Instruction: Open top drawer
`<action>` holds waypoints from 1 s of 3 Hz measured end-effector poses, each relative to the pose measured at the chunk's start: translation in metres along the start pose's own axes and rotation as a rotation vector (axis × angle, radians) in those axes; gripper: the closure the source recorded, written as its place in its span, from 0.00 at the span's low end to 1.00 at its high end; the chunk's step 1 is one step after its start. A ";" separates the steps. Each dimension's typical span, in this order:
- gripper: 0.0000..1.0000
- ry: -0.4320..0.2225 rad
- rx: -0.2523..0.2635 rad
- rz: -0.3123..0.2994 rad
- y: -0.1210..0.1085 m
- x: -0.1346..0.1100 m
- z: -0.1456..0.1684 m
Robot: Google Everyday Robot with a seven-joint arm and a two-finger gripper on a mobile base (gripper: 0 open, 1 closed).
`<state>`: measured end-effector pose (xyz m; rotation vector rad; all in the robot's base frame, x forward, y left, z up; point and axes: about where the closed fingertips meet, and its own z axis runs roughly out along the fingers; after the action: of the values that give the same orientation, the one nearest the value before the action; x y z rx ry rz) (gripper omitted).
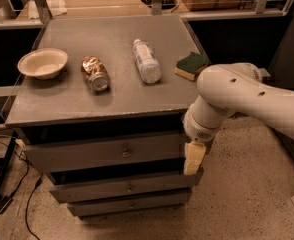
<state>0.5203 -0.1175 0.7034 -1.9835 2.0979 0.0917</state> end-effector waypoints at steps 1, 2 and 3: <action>0.00 0.022 -0.012 -0.010 0.004 0.001 0.008; 0.00 0.022 -0.047 -0.013 0.016 0.006 0.023; 0.00 0.006 -0.070 0.003 0.031 0.012 0.026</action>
Offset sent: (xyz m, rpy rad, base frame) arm -0.0253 -0.0004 -0.0455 -0.0185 0.0843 0.0310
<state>0.4928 -0.1218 0.6718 -2.0222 2.1294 0.1616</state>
